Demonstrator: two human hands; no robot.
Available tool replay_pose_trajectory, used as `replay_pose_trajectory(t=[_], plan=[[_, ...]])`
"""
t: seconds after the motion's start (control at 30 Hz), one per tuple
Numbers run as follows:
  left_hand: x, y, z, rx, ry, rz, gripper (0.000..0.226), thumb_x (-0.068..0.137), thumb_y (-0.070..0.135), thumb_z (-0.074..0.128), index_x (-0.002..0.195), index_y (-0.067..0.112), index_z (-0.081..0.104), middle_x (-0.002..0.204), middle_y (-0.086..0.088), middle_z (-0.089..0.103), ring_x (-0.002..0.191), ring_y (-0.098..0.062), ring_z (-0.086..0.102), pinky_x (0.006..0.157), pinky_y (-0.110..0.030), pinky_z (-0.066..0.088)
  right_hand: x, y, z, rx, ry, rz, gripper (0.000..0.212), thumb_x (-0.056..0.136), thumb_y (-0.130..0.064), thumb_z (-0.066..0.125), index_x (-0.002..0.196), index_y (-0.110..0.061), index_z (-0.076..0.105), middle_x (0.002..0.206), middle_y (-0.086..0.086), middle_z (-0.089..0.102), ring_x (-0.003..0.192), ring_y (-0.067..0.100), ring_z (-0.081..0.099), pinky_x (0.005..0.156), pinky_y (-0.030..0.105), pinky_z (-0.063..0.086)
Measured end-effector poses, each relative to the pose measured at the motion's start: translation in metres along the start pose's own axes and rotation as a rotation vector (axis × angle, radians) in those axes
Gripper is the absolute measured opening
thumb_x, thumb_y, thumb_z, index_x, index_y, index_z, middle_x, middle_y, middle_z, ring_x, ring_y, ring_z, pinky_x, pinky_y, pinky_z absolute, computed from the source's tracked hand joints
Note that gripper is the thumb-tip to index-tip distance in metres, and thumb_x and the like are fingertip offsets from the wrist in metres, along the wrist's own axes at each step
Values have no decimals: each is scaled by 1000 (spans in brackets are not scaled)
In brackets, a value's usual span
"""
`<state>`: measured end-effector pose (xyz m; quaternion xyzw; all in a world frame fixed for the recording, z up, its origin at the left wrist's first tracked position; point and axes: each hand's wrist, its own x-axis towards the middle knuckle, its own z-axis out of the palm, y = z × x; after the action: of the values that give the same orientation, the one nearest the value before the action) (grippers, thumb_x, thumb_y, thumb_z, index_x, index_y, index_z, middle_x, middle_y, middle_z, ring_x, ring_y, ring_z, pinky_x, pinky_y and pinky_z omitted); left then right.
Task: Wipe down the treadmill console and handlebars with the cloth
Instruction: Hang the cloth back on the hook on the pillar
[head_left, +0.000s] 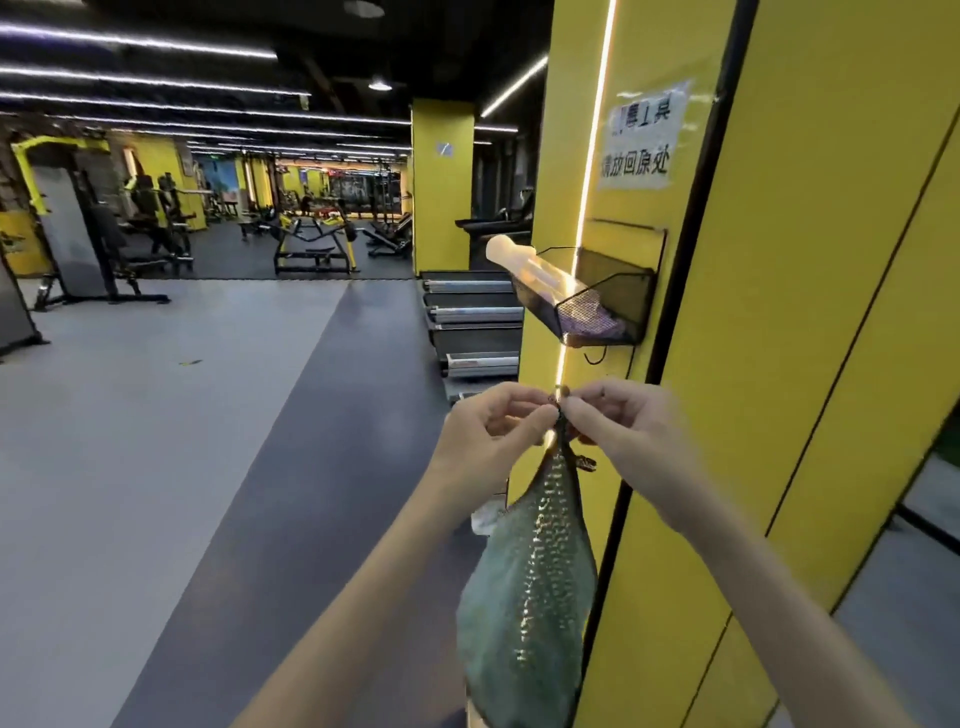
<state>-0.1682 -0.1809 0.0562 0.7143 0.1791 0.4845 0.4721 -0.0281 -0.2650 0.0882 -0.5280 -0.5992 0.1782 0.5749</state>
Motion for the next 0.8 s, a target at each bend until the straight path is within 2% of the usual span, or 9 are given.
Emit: replay_pose_trajectory(t=[0.1,0.13,0.23,0.3,0.43,0.63,0.8], plan=[[26,-24,-1,8,-137,1,11,78,32,72,88,35,72,82,9,74,77,-11,70,79,-35,59,6,27,2,-71,85,33,11,90,-9,64,86,-11,73,75,6,73,72,22,69,65,32,55],[35,-33,-1,11,-160,-2,11,79,29,73,87,37,73,82,9,74,78,-10,69,79,-34,59,10,35,2,-100,105,41,11,89,-9,64,84,-13,73,75,5,73,72,22,69,63,34,54],[58,-63,1,-13,-239,-62,9,86,16,73,89,24,75,81,7,74,77,-8,67,76,-26,54,19,57,1,-160,140,76,15,90,-10,64,81,-18,74,71,-4,72,67,7,68,58,19,50],[73,-81,3,-38,-296,-121,6,88,19,72,92,17,75,81,4,72,79,-10,65,77,-25,53,27,70,2,-172,193,123,17,89,-10,64,79,-20,73,68,-7,71,64,2,66,58,14,48],[103,-108,16,-106,-353,-243,13,90,24,69,98,15,74,81,0,72,79,-10,65,78,-26,53,50,95,4,-175,321,235,20,89,-11,64,74,-23,72,67,-5,72,64,5,67,59,16,49],[154,-139,31,-162,-397,-225,8,92,16,66,92,20,73,76,8,73,73,-5,66,73,-18,54,90,131,-2,-236,453,347,16,91,-18,62,79,-19,72,74,-1,73,72,12,68,68,28,56],[195,-176,42,-212,-461,-246,13,92,14,66,86,23,74,75,7,74,70,-4,66,69,-16,53,120,162,2,-240,604,440,18,93,-15,60,78,-16,71,68,-4,71,63,7,65,62,19,52]])
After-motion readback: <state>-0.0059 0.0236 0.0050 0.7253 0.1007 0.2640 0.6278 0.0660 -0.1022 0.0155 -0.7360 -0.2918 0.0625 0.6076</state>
